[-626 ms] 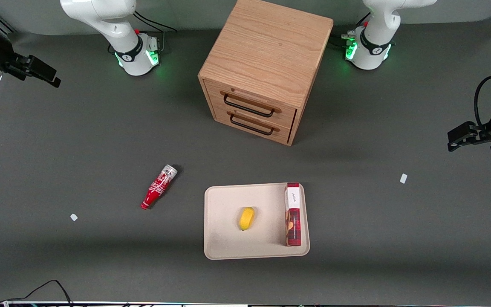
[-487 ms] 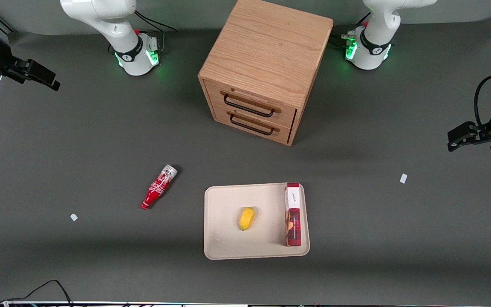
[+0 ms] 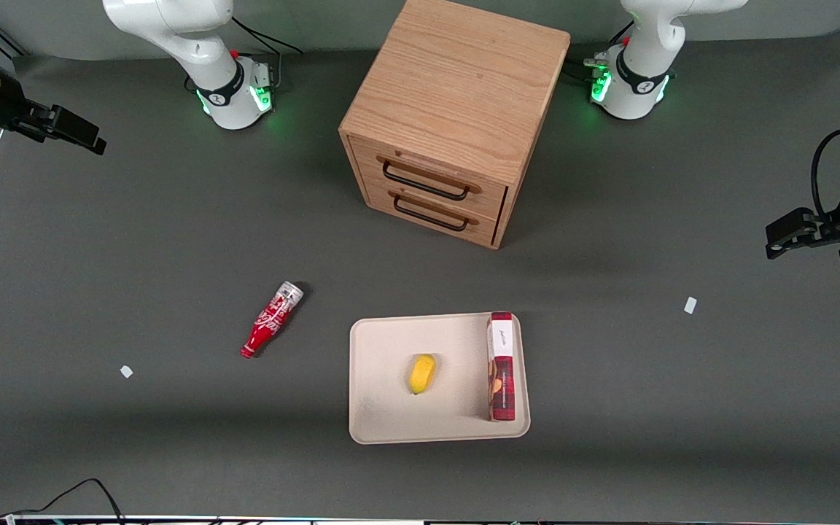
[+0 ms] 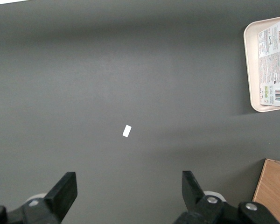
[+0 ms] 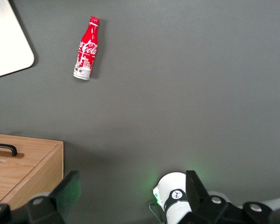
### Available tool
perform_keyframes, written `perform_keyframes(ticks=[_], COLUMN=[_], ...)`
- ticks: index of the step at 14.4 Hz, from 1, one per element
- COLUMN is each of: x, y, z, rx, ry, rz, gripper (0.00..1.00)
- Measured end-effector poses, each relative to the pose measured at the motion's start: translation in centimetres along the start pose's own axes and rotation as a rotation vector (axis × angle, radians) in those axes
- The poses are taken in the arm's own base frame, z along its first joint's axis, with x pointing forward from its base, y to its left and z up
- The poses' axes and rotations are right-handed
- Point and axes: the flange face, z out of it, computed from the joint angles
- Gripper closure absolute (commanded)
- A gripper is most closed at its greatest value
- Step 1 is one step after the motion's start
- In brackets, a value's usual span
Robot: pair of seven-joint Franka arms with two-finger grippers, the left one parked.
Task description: Place coke bottle on tray
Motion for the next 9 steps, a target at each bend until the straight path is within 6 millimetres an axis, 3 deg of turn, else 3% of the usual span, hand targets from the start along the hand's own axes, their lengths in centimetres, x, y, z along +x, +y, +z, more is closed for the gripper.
perform_keyframes(ticks=[4,7,9], x=[0.4,1.6,3.6], y=[-1.1,-4.2,-6.3], z=[0.0,-0.8,0.6], rx=[-0.002,0.006,0.031], ry=[0.003,0.024,0.003], rz=[-0.021,-0.035,0.021], gripper=[0.00,0.00,0.00])
